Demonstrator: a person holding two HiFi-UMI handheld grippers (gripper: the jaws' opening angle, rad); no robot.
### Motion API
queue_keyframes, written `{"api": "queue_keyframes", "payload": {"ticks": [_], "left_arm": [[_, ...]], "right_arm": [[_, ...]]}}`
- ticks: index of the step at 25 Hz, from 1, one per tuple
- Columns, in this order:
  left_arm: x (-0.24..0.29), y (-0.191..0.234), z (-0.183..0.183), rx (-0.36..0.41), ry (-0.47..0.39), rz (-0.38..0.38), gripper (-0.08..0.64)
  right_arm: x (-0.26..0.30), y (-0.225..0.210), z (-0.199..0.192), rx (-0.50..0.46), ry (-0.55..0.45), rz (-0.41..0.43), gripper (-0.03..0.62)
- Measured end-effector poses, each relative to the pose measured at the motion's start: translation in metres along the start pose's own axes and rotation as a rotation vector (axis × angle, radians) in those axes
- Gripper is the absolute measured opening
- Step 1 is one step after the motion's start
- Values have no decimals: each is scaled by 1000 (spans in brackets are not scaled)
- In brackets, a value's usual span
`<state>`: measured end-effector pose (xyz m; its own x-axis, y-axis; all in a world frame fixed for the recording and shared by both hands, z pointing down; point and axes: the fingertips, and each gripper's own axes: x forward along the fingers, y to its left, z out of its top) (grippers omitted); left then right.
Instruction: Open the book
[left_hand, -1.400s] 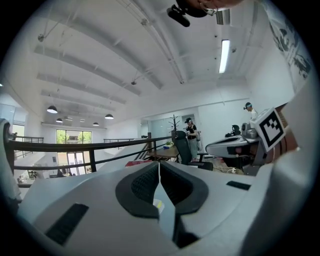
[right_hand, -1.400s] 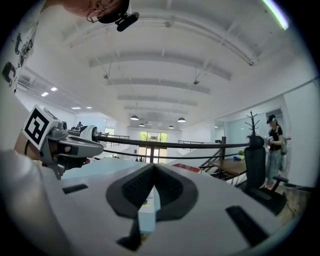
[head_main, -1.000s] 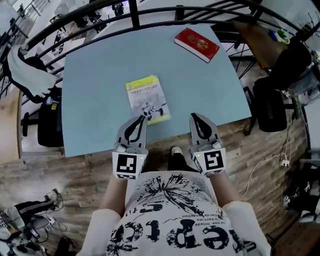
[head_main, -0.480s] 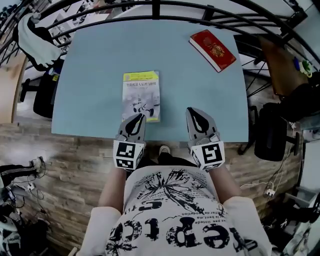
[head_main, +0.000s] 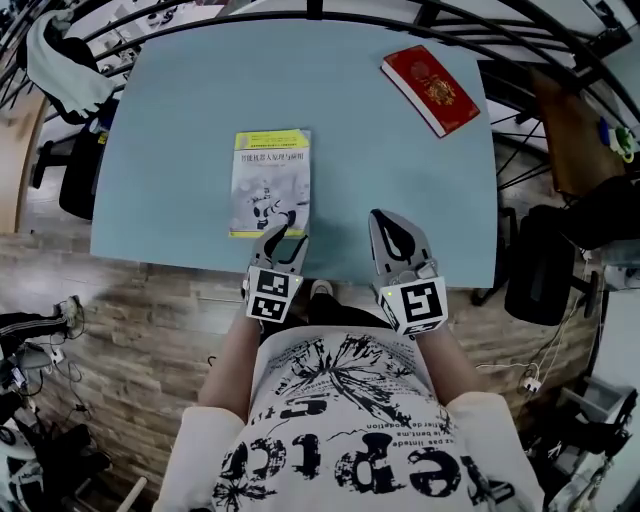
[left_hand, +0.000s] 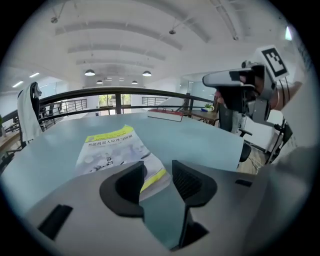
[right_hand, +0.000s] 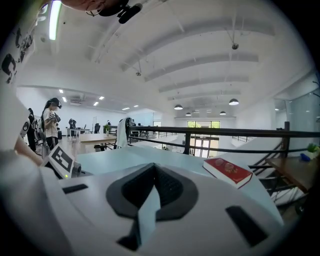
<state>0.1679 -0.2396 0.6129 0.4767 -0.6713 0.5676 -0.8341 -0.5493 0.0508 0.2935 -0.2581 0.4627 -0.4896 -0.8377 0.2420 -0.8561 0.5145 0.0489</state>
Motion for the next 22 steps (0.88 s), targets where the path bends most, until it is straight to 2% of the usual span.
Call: {"api": "queue_keyframes", "payload": {"ticks": [8,11,13,18,22], "left_arm": [[23,2,-19,94,69,63,172],[21,4,-17,80,53,70,80],[17,5,-12,70,35,67,47],[6,8,-2,25,5,49,34],[-13,18,19,-4,-50,45,29]], "right_arm": [[-1,-13,-11,16,21,-32,11],[1,-11,-12,13,22,-27,11],[2,-11,-10,12,20,-28,11],[5,-5,-2,8,9,-29,11],[7,6,6,3,5,-26,11]]}}
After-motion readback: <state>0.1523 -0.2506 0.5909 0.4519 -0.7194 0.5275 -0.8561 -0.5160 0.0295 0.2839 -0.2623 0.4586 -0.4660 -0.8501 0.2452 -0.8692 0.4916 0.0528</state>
